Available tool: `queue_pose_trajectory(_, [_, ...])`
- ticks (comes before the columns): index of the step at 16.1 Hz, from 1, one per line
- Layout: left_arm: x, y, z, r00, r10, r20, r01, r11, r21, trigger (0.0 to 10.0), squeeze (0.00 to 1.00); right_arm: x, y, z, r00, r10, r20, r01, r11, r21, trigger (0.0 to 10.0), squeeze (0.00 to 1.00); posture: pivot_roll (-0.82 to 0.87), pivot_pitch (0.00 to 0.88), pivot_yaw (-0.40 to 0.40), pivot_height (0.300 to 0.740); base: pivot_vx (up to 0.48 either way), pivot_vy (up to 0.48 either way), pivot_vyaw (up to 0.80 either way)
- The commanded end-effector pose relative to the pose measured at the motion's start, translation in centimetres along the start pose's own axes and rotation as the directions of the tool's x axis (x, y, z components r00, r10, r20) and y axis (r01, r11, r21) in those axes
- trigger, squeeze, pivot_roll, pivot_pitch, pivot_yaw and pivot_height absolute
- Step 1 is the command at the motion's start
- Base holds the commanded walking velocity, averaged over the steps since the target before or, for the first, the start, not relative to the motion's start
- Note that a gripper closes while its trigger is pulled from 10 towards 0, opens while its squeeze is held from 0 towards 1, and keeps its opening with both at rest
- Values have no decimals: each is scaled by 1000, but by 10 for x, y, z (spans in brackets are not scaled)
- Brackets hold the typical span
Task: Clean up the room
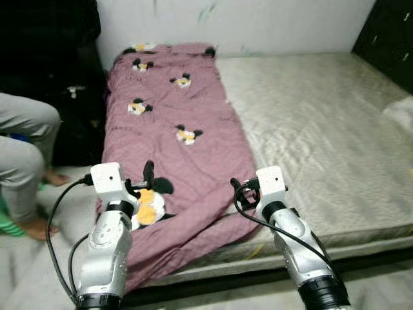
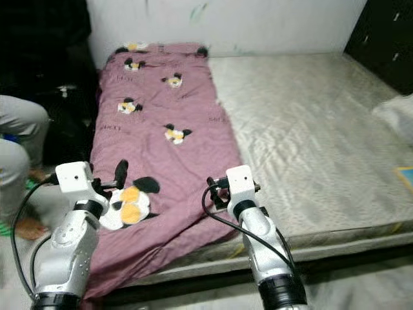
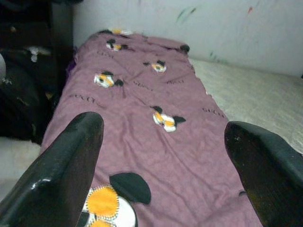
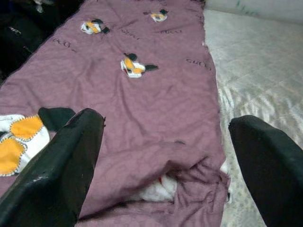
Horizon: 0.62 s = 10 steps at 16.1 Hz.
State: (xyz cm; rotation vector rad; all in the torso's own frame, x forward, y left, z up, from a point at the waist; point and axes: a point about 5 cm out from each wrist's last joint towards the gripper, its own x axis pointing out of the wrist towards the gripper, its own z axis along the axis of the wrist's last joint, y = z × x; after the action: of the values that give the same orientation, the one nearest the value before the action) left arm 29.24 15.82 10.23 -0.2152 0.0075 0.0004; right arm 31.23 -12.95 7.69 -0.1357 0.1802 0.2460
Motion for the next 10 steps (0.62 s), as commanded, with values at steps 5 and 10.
queue_pose_trajectory(5, [-1,2,2,1000,10,9,-10,1000,16,10000,0,0,-2,-1,1000,-4,-8,4,1000,11,10000,0,-6,58,2,740,0,0,0])
queue_pose_trajectory(10, [-2,-1,3,999,-30,15,30,1000,5,10000,0,1,-2,2,1000,6,18,-5,1000,-13,10000,0,-4,59,3,740,0,0,139])
